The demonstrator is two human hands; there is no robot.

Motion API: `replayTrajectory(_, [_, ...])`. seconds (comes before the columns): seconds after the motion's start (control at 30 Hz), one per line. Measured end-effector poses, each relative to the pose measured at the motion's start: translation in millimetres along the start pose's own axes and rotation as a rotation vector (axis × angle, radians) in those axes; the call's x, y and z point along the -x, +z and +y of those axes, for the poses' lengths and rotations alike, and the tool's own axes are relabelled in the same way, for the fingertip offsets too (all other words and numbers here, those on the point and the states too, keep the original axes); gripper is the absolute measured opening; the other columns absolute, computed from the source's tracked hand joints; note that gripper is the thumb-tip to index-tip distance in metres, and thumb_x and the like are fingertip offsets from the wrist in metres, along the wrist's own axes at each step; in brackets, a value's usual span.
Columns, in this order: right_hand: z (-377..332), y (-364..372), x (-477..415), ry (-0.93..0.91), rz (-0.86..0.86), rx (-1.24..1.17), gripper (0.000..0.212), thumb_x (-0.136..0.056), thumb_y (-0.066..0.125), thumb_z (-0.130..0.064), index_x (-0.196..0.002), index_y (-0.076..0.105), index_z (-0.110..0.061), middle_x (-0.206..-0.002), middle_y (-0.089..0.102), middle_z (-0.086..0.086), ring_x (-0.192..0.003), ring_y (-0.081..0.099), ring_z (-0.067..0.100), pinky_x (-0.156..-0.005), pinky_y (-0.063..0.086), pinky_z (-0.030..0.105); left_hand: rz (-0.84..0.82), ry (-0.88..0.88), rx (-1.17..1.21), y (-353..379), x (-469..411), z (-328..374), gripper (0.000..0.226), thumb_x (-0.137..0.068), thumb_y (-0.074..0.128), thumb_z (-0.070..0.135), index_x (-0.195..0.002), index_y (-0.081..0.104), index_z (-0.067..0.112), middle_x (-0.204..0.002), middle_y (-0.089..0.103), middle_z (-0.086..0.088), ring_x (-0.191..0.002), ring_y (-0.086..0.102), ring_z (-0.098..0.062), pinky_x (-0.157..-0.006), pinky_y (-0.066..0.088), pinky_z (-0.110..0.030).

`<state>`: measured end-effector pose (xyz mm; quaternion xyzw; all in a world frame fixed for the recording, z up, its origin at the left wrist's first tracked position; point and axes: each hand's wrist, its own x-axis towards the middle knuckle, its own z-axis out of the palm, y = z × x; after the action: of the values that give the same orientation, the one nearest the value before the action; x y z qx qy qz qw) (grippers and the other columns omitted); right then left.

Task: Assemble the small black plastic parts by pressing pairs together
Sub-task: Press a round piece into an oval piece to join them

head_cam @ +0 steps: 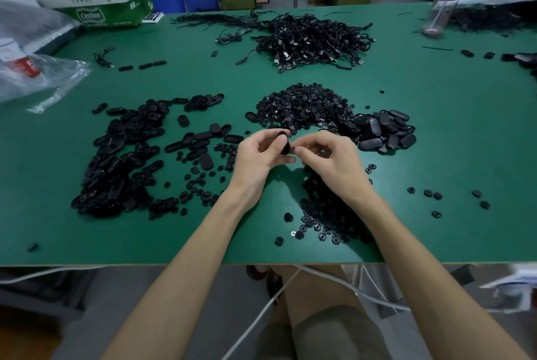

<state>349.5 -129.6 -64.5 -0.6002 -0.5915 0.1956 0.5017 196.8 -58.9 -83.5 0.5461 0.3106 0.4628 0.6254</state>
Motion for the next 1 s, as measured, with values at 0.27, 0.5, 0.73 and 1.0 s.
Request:
replayTrajectory(0.27, [-0.2, 0.7, 1.3, -0.044, -0.002, 0.020, 0.011, -0.091, 0.074, -0.003, -0.097, 0.080, -0.010, -0.089, 0.069, 0.000, -0.079, 0.062, 0.013, -0.076, 0.051, 0.024, -0.008, 0.030, -0.136, 4.7, 0.7, -0.3, 0.020, -0.106, 0.055, 0.011, -0.112, 0.072, 0.003, -0.100, 0.077, -0.012, -0.088, 0.074, -0.019, -0.062, 0.055, -0.023])
replayTrajectory(0.5, [0.3, 0.5, 0.7, -0.032, 0.037, 0.023, 0.014, -0.092, 0.072, -0.005, -0.100, 0.080, -0.013, -0.093, 0.071, -0.001, -0.081, 0.065, 0.014, -0.077, 0.055, 0.031, -0.024, -0.041, -0.161, 9.4, 2.1, 3.3, 0.041, -0.111, 0.044, 0.029, -0.105, 0.072, 0.000, -0.086, 0.076, -0.010, -0.071, 0.069, -0.016, -0.054, 0.049, -0.022])
replayTrajectory(0.73, [1.8, 1.7, 0.0, 0.012, 0.061, -0.051, 0.015, -0.092, 0.073, -0.006, -0.105, 0.070, -0.013, -0.089, 0.072, 0.001, -0.083, 0.066, 0.014, -0.078, 0.055, 0.030, -0.032, 0.007, -0.260, 7.1, 3.0, 2.7, 0.035, -0.111, 0.046, 0.020, -0.107, 0.069, -0.006, -0.083, 0.069, -0.009, -0.060, 0.061, -0.010, -0.054, 0.048, -0.021])
replayTrajectory(1.0, [2.4, 0.4, -0.6, 0.045, 0.104, -0.058, 0.008, -0.092, 0.073, -0.009, -0.095, 0.074, -0.016, -0.083, 0.070, -0.011, -0.074, 0.062, 0.004, -0.072, 0.048, 0.018, 0.026, -0.006, -0.262, 7.2, 3.1, 3.8, 0.033, -0.107, 0.055, 0.032, -0.090, 0.067, 0.006, -0.064, 0.067, -0.002, -0.048, 0.053, -0.010, -0.052, 0.046, -0.021])
